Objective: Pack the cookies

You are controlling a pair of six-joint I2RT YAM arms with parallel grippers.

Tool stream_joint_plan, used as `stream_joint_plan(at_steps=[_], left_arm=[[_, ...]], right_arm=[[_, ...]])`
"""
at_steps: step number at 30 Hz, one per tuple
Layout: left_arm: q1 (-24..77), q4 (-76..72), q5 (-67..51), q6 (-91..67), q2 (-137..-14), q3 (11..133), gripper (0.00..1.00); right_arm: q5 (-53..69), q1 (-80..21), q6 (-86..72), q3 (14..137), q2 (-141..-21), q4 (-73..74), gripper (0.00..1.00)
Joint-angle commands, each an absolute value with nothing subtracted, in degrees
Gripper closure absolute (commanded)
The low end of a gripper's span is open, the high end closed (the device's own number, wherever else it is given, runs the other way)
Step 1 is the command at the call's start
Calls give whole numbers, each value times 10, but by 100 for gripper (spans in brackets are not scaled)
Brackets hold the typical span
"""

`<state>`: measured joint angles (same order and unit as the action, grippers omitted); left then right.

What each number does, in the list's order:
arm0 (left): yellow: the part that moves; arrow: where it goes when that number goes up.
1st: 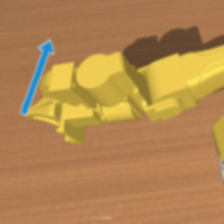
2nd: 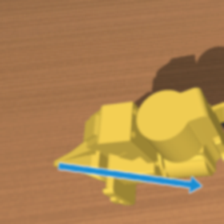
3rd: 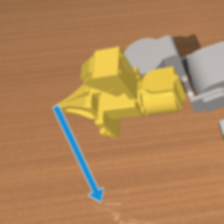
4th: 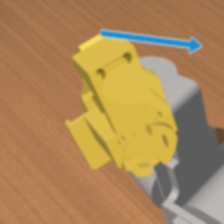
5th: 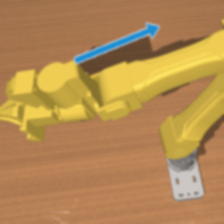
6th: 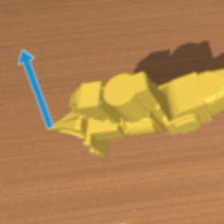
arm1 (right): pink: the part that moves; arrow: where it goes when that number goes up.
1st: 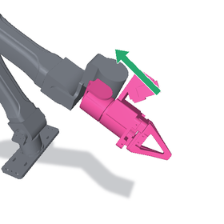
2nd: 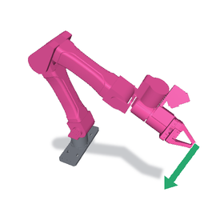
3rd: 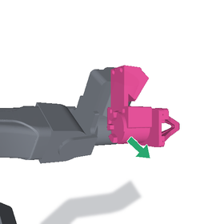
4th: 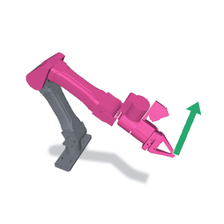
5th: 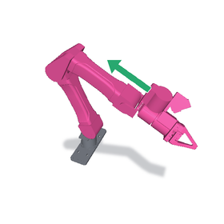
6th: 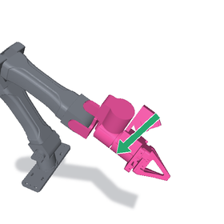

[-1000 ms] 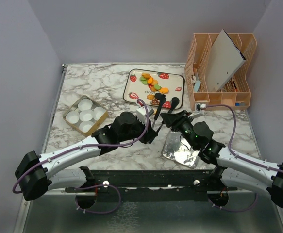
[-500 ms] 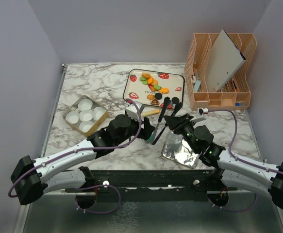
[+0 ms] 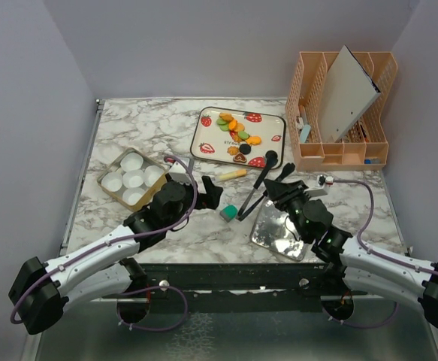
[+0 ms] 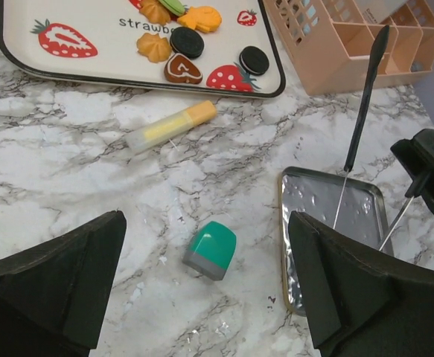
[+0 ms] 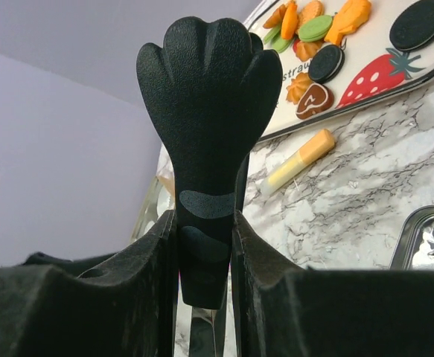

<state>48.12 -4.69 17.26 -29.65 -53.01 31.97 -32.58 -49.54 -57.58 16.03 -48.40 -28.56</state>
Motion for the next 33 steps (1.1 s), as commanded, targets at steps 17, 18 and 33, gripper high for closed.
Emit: stream_joint_plan(at_steps=[17,18,33], left_arm=[[520,-233,-22,-251,-631,326,1],[523,-234,-22,-249,-642,332,1],[544,-241,-15,-295,-762,401,6]], right_arm=[[-372,-497,-765,213,-544,-228,100],[-371,-496,-767,214,-544,-227,100],[-360,-497,-802,207,-542,-216,100]])
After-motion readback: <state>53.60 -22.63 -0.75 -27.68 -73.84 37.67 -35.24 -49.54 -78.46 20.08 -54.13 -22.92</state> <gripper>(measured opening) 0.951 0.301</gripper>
